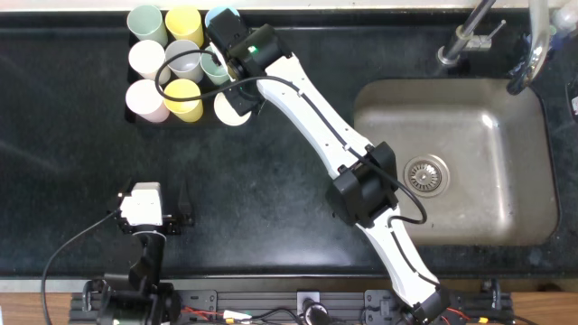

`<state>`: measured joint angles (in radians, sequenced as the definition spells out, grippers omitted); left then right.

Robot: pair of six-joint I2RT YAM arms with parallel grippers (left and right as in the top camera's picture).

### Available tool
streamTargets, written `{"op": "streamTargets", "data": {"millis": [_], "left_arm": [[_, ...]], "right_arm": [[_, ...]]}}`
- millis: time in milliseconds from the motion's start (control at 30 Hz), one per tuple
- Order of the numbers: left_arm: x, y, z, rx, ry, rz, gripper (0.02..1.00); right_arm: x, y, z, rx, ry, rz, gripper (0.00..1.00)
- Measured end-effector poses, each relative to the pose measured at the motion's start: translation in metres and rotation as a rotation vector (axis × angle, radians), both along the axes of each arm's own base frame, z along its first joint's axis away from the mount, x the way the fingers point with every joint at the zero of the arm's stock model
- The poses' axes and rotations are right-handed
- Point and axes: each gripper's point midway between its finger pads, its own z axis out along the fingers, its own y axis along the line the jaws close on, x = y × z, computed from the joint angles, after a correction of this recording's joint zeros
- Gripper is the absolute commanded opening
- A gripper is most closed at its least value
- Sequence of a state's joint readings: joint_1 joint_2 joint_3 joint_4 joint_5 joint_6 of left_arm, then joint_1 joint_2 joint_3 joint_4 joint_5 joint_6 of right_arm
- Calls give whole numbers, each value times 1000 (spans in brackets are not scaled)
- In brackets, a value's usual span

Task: Store Cups

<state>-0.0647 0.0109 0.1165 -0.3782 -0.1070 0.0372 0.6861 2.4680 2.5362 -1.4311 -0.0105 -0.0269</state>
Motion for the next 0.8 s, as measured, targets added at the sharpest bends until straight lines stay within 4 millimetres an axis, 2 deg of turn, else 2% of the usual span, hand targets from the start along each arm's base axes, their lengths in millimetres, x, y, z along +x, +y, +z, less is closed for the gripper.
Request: {"op": "streamTargets", "data": {"millis": [233,267,300,333,400,467,733,800], "left_arm": [[0,0,0,0,0,0,1000],[0,0,0,0,0,0,1000],[0,0,0,0,0,0,1000],[0,0,0,0,0,0,1000],[0,0,0,0,0,0,1000],[0,0,0,0,0,0,998],[0,0,0,0,0,0,1000],[0,0,0,0,0,0,1000]], "right_arm": [[0,0,0,0,0,0,42],[0,0,0,1,-1,0,106],[0,0,0,1,-1,0,279],[0,0,0,0,0,1,516],[0,0,0,0,-1,3,671],[0,0,0,-1,0,3,730],[0,0,0,-1,-1,6,792],[0,0,0,-1,-1,5,877]]}}
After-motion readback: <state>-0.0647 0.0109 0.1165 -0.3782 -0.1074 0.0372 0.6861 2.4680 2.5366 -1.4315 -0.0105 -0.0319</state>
